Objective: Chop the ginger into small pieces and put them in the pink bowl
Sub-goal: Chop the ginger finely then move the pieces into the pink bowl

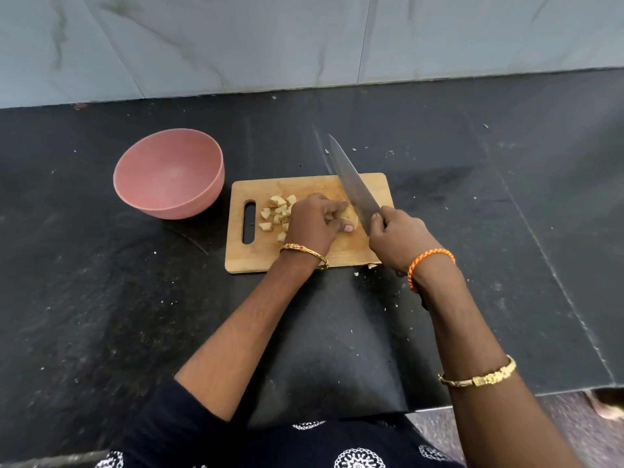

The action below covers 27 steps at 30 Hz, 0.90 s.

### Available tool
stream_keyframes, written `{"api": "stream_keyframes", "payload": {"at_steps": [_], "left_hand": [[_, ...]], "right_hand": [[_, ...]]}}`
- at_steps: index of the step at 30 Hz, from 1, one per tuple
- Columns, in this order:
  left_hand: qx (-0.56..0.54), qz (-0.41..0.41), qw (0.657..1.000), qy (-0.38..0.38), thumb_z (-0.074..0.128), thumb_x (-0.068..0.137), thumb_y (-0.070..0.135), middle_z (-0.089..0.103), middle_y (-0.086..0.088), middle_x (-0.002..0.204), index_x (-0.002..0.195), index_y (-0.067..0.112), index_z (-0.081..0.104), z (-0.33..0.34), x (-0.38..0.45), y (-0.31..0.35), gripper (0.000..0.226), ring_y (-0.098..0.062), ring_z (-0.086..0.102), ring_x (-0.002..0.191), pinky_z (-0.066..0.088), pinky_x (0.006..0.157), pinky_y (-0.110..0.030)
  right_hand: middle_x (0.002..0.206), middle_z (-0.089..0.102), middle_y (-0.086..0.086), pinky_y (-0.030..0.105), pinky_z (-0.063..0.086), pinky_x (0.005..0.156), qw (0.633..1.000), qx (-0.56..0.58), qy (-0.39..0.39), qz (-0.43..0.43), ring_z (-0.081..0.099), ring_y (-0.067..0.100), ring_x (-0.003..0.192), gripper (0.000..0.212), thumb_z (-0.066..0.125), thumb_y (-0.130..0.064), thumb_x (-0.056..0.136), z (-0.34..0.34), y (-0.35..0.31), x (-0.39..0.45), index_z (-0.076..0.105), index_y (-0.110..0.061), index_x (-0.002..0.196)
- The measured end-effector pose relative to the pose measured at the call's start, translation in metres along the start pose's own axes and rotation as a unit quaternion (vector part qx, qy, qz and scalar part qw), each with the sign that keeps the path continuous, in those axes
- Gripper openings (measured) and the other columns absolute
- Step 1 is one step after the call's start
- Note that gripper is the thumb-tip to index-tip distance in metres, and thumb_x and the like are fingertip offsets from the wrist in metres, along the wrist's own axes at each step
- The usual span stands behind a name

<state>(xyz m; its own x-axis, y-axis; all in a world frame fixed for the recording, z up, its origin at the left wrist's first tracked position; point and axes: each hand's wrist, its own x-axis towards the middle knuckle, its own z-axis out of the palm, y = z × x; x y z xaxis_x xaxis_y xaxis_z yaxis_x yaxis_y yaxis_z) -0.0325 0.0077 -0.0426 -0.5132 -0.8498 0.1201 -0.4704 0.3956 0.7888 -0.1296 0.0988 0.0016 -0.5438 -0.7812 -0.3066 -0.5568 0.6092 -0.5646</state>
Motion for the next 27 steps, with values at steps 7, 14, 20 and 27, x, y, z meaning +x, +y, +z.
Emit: {"api": "stream_keyframes", "payload": {"at_steps": [7, 14, 20, 27], "left_hand": [[0.006, 0.007, 1.000, 0.009, 0.080, 0.066, 0.010, 0.062, -0.003, 0.082, 0.106, 0.006, 0.069, 0.001, -0.003, 0.001, 0.042, -0.010, 0.050, 0.072, 0.038, 0.069, -0.014], [0.003, 0.008, 1.000, 0.011, 0.079, 0.067, 0.010, 0.063, -0.005, 0.082, 0.105, 0.006, 0.069, 0.001, -0.002, 0.000, 0.039, -0.010, 0.050, 0.069, 0.038, 0.063, -0.007], [-0.010, -0.006, 1.000, 0.000, 0.080, 0.066, 0.009, 0.063, -0.003, 0.082, 0.104, 0.004, 0.069, -0.002, 0.000, 0.000, 0.039, -0.004, 0.048, 0.063, 0.035, 0.058, 0.002], [-0.030, -0.025, 0.999, -0.012, 0.083, 0.061, 0.010, 0.060, 0.001, 0.078, 0.102, 0.003, 0.070, -0.004, 0.002, 0.001, 0.043, -0.003, 0.047, 0.061, 0.037, 0.057, 0.000]], "right_hand": [[0.092, 0.048, 0.015, 0.035, 0.043, 0.076, 1.000, -0.020, 0.011, 0.019, 0.051, 0.034, 0.084, 0.025, 0.031, -0.026, 0.098, 0.008, -0.003, -0.006, 0.051, -0.011, 0.096], [0.077, 0.044, 0.013, 0.034, 0.038, 0.068, 0.998, -0.010, 0.057, 0.037, 0.044, 0.036, 0.073, 0.020, 0.030, -0.027, 0.099, 0.034, 0.018, -0.044, 0.037, -0.014, 0.085], [0.079, 0.055, 0.016, 0.034, 0.038, 0.066, 0.994, 0.059, 0.084, 0.029, 0.050, 0.036, 0.077, 0.031, 0.034, -0.029, 0.098, 0.023, 0.027, -0.054, 0.038, -0.017, 0.069], [0.073, 0.054, 0.008, 0.029, 0.033, 0.070, 0.992, 0.107, 0.063, 0.014, 0.051, 0.033, 0.094, 0.034, 0.034, -0.027, 0.099, 0.013, 0.022, -0.023, 0.048, -0.012, 0.072]]}}
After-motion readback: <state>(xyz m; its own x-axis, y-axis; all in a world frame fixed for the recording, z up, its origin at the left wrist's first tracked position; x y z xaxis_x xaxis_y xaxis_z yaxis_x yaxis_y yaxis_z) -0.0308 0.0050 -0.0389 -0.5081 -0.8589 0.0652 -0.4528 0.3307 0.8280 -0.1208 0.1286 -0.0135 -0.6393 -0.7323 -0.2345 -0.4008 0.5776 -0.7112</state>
